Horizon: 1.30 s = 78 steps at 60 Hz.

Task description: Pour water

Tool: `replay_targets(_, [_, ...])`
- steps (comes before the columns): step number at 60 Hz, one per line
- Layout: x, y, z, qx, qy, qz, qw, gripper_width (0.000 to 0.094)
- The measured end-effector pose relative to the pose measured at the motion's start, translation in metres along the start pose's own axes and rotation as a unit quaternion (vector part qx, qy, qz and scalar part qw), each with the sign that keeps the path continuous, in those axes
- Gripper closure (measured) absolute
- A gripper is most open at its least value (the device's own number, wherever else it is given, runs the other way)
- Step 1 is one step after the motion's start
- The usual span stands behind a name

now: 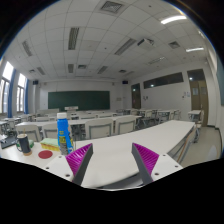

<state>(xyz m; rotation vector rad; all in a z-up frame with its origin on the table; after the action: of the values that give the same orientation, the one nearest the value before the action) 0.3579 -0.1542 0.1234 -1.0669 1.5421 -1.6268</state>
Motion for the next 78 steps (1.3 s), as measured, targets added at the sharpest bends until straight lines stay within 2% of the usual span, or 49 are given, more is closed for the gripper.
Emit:
replay_targets(4, [0.002, 0.005, -0.009, 0.009, -0.024, -0.008, 1.0, 0.0099])
replay_targets(8, [0.003, 0.011, -0.012, 0.026, -0.029, -0.018, 0.999, 0.0107])
replay_targets(11, [0.004, -0.014, -0.014, 0.047, -0.025, -0.025, 0.998, 0.0106])
replay_targets(14, [0.003, 0.017, -0.017, 0.066, -0.023, -0.02, 0.997, 0.01])
replay_targets(15, [0.004, -0.007, -0.021, 0.071, -0.023, -0.024, 0.997, 0.0098])
replay_targets(17, [0.005, -0.006, -0.027, 0.079, -0.029, -0.025, 0.996, 0.0099])
replay_targets(18, [0.006, -0.006, -0.031, 0.083, -0.035, -0.027, 0.996, 0.01])
replay_targets(19, [0.007, 0.019, -0.035, 0.086, -0.041, -0.025, 0.995, 0.01])
replay_targets(25, [0.014, -0.01, -0.087, 0.096, -0.093, -0.028, 0.991, 0.0103])
replay_targets(34, [0.001, -0.004, -0.146, 0.094, -0.163, -0.032, 0.982, 0.0109])
replay_targets(41, [-0.045, 0.011, -0.167, 0.109, -0.16, -0.049, 0.98, 0.0112])
replay_targets(57, [-0.157, 0.026, -0.206, 0.057, -0.153, -0.055, 0.985, 0.0113])
replay_targets(59, [-0.163, 0.017, -0.203, 0.054, -0.154, -0.054, 0.985, 0.0135])
replay_targets(61, [-0.171, 0.024, -0.208, 0.052, -0.144, -0.051, 0.987, 0.0216])
replay_targets(62, [-0.173, 0.019, -0.197, 0.056, -0.136, -0.052, 0.988, 0.0352])
replay_targets(63, [-0.174, 0.025, -0.203, 0.059, -0.13, -0.049, 0.989, 0.0398])
replay_targets(65, [-0.173, 0.025, -0.201, 0.054, -0.121, -0.047, 0.99, 0.0407])
replay_targets(74, [-0.174, 0.026, -0.202, 0.053, -0.086, -0.041, 0.994, 0.0566])
replay_targets(78, [-0.172, 0.024, -0.205, 0.07, -0.079, -0.05, 0.993, 0.0583])
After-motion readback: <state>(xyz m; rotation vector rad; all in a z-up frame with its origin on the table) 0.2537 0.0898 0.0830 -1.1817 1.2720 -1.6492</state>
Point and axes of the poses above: the point between the fingertips, and its own axes, seen from behind it with the camera up: z to the right, y down, x backward, against the way the camera looks, the point moved 5 cm from there along x, backward, against the way the camera looks, and after that the axes turned 3 degrees about -z, right-handed, at the moved point
